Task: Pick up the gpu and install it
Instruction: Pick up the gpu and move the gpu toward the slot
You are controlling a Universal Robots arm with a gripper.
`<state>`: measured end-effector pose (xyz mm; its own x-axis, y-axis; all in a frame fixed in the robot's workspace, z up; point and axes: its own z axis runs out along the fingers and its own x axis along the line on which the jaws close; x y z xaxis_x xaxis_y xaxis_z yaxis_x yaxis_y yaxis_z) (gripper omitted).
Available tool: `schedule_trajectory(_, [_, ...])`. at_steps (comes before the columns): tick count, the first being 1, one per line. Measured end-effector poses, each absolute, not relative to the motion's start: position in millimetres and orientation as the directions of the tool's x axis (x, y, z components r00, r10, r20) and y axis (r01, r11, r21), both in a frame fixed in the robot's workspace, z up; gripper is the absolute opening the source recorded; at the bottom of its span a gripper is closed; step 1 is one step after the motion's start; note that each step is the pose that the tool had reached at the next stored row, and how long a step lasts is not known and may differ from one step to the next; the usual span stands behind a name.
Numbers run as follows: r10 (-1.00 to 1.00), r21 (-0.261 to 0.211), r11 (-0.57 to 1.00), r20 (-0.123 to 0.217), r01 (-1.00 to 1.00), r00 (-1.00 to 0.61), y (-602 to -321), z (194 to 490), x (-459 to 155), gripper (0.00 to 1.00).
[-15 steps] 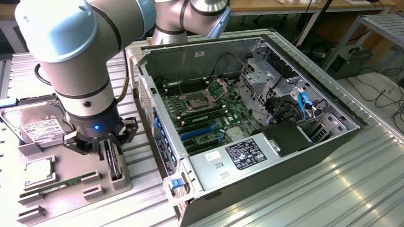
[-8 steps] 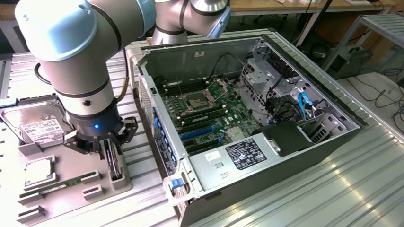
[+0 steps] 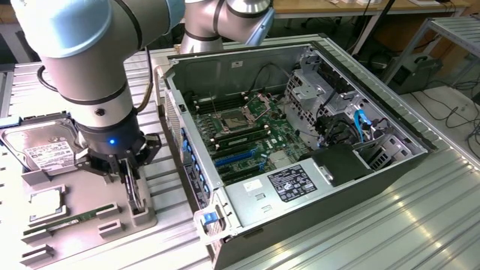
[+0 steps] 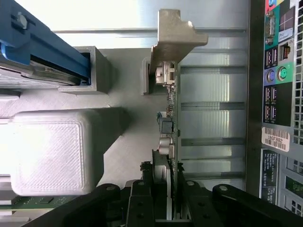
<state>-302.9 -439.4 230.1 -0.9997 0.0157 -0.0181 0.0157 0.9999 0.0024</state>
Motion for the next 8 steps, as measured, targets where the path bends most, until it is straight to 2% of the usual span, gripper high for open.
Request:
schedule_trajectory(2, [0.016, 0.018, 1.0, -0.018, 0.016, -1.0, -439, 244, -303, 0.28])
schedule_trajectory(8, [0.016, 0.035, 0.999, -0.018, 0.016, -1.0, -440, 252, -303, 0.28])
